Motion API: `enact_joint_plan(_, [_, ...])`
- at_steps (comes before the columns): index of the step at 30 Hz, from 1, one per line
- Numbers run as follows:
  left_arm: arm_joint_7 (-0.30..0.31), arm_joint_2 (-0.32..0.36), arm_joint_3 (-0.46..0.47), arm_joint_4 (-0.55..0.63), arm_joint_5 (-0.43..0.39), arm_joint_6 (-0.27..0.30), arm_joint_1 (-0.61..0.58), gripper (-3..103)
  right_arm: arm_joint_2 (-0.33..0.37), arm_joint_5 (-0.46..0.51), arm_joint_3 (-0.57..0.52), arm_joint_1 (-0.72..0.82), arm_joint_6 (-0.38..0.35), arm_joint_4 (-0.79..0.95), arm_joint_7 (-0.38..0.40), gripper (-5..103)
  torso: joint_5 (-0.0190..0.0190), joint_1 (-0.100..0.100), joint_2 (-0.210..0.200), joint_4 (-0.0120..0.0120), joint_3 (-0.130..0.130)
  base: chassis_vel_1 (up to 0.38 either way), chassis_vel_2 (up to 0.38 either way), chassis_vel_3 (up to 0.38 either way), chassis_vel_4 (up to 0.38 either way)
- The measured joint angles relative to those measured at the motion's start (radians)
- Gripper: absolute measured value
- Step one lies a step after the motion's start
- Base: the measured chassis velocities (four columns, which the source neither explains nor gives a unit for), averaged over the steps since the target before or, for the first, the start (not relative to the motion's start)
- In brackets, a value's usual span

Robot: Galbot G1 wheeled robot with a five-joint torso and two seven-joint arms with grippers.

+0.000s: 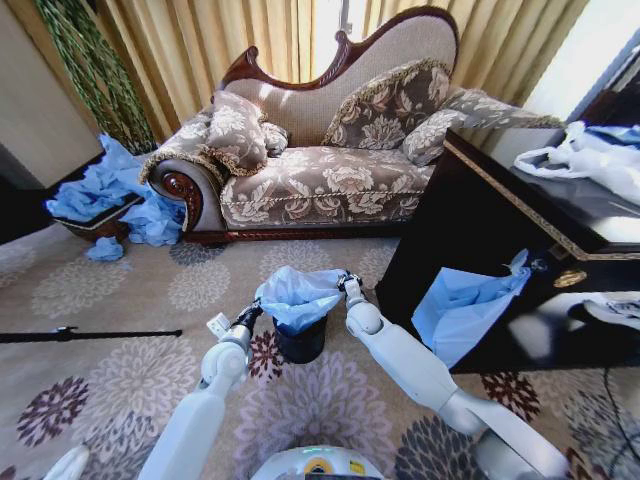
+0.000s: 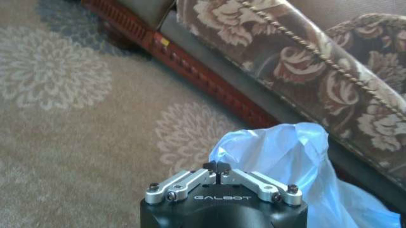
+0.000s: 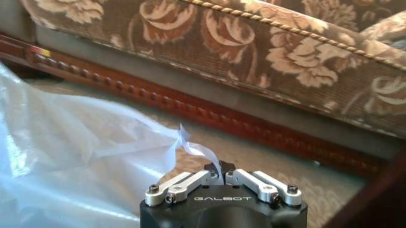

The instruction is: Place a garbage bag over the trash bin.

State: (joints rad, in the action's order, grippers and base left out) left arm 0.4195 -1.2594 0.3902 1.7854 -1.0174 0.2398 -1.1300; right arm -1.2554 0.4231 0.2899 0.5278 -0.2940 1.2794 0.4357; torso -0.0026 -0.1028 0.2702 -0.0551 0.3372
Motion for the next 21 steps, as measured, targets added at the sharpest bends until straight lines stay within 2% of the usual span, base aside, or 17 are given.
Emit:
enact_joint_plan(3, [-0.005, -0.01, -0.003, -0.051, -0.007, 0.003, 0.035, 0, -0.017, -0.024, 0.014, -0.022, 0.023, -0.045, -0.053, 0, -0.0001, 0.0, 0.0, 0.0001, 0.0, 0.0, 0.0, 0.0, 0.0])
enact_joint_plan(8, [-0.008, -0.015, -0.004, -0.081, -0.013, 0.005, 0.051, 0, -0.034, -0.043, 0.024, -0.042, 0.026, -0.089, -0.093, 0, 0.0, 0.0, 0.0, 0.0003, 0.0, 0.0, 0.0, 0.0, 0.0])
enact_joint_plan(10, [-0.017, -0.02, -0.003, -0.106, -0.021, 0.007, 0.055, 0, -0.041, -0.082, 0.037, -0.062, 0.038, -0.147, -0.157, 0, -0.0001, 0.0, 0.0, 0.0002, 0.0, 0.0, 0.0, 0.0, 0.0])
enact_joint_plan(11, [-0.026, -0.024, 0.001, -0.123, -0.024, 0.01, 0.051, 0, -0.045, -0.118, 0.043, -0.074, 0.06, -0.194, -0.211, 3, 0.0, 0.0, 0.0, 0.0001, 0.0, 0.0, 0.0, 0.0, 0.0])
enact_joint_plan(12, [-0.031, -0.025, 0.004, -0.13, -0.025, 0.011, 0.046, 0, -0.044, -0.132, 0.044, -0.078, 0.066, -0.21, -0.232, 6, -0.0001, 0.0, 0.0, 0.0001, 0.0, 0.0, 0.0, 0.0, 0.0])
enact_joint_plan(16, [-0.046, -0.028, 0.01, -0.148, -0.026, 0.015, 0.031, 0, -0.041, -0.144, 0.048, -0.082, 0.074, -0.234, -0.264, 1, 0.0, 0.0, 0.0, 0.0003, 0.0, 0.0, 0.0, 0.0, 0.0])
enact_joint_plan(21, [-0.065, -0.032, 0.015, -0.162, -0.025, 0.019, 0.013, 0, -0.025, -0.164, 0.054, -0.082, 0.078, -0.249, -0.298, 0, 0.0, 0.0, 0.0, 0.0001, 0.0, 0.0, 0.0, 0.0, 0.0])
